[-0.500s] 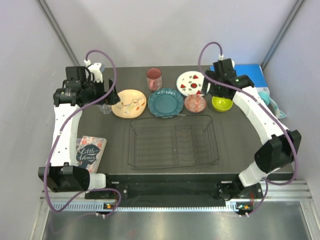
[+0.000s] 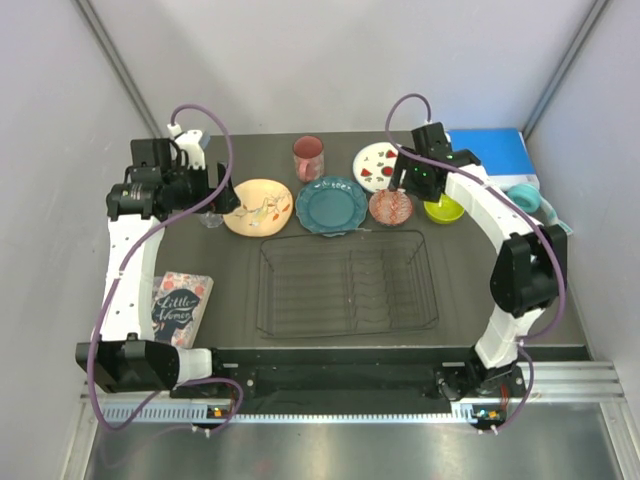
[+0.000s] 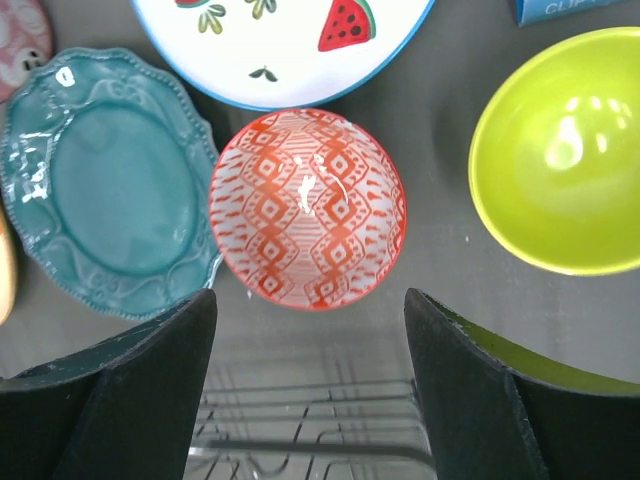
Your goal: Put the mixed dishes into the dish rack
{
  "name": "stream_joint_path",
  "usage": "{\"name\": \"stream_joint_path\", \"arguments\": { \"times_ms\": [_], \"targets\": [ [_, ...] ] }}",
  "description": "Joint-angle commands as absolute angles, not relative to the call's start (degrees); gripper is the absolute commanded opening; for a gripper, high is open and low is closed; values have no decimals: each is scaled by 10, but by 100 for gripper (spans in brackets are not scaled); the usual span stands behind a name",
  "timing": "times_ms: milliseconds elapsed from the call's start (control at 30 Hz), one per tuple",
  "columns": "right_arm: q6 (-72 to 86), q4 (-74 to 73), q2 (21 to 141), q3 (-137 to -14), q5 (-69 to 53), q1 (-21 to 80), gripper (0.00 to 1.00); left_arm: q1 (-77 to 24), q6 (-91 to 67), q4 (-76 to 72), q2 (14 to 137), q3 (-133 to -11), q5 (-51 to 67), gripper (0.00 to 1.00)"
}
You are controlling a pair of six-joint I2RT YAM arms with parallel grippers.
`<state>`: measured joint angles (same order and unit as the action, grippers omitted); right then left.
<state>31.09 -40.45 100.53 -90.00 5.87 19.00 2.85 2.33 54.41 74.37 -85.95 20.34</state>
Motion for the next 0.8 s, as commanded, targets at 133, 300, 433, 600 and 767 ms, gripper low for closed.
{"name": "stream_joint_path", "arguments": {
  "times_ms": [133, 300, 433, 600, 767],
  "targets": [
    [350, -357, 1055, -898, 58, 190, 75, 28, 30, 518, 724, -846, 203, 99],
    [373, -344, 1061, -871, 71, 190, 75, 28, 26, 515, 722, -842, 207, 99],
    [386, -335, 1068, -857, 76, 191, 75, 28, 26, 515, 720, -840, 205, 99],
    [396, -334, 1083, -846, 92, 190, 74, 28, 33, 519, 715, -844, 199, 99],
    [391, -318, 1092, -837, 98, 190, 74, 28, 31, 520, 715, -847, 195, 99]
  ]
}}
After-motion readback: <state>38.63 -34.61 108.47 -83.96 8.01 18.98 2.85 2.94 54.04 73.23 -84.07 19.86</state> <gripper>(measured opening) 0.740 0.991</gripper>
